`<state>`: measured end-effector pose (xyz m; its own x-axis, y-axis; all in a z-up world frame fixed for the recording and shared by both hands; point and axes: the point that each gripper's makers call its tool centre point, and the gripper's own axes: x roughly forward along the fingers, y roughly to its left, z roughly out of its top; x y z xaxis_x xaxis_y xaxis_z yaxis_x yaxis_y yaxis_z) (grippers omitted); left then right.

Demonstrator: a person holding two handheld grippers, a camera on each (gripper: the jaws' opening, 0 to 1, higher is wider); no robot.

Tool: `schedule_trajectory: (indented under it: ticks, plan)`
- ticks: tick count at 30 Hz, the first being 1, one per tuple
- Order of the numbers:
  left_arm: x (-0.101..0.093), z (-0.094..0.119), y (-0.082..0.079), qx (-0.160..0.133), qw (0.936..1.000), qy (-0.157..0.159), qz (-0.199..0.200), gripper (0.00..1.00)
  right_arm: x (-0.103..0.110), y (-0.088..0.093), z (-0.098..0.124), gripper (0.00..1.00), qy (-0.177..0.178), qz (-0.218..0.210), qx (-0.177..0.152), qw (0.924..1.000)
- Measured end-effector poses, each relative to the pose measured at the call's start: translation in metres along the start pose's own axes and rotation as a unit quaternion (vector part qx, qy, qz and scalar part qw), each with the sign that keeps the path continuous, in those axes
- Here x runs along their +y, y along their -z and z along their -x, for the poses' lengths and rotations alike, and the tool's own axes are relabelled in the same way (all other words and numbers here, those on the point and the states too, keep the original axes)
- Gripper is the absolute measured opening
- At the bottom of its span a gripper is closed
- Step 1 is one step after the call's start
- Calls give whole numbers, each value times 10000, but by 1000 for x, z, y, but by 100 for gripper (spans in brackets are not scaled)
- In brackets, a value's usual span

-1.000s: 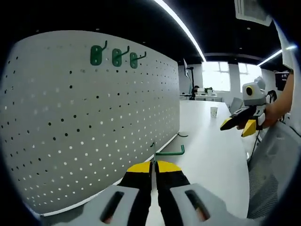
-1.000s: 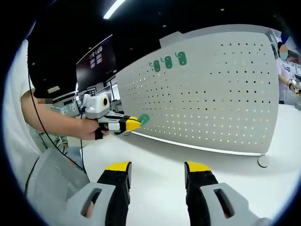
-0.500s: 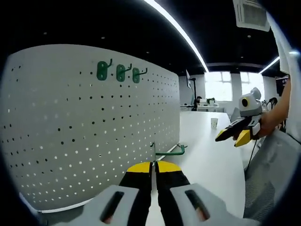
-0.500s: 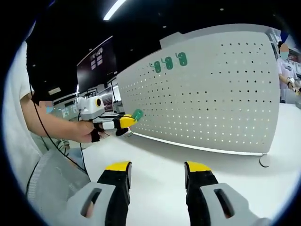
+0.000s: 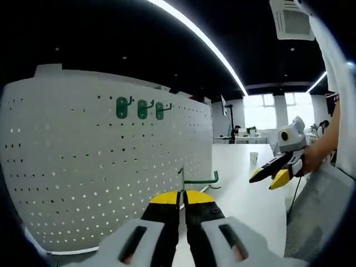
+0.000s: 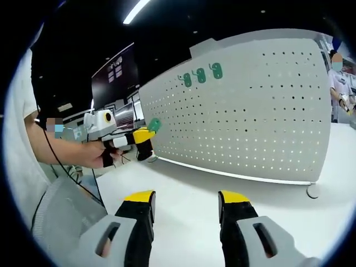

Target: Insert the hook assembly into the mounting plate slot until the hook locks in place.

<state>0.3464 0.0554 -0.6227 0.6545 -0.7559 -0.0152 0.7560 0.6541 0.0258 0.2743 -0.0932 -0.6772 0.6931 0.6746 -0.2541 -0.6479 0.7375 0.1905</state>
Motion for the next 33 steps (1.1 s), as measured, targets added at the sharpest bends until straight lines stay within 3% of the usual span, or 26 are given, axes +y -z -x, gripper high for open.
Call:
schedule_trajectory:
  ticks: [12, 25, 33]
  plan:
    - [-2, 13, -30, -432, 9988, -229, 49, 2, 2, -2, 1, 43, -21, 35, -28, 10000]
    - [-5, 22, -44, -758, 9961, -364, 274, 2, 1, -4, 1, 43, -24, 22, -88, 10000]
    - [-5, 20, -41, -699, 9965, -386, 253, 2, 1, -7, 1, 43, -35, 45, -130, 9999]
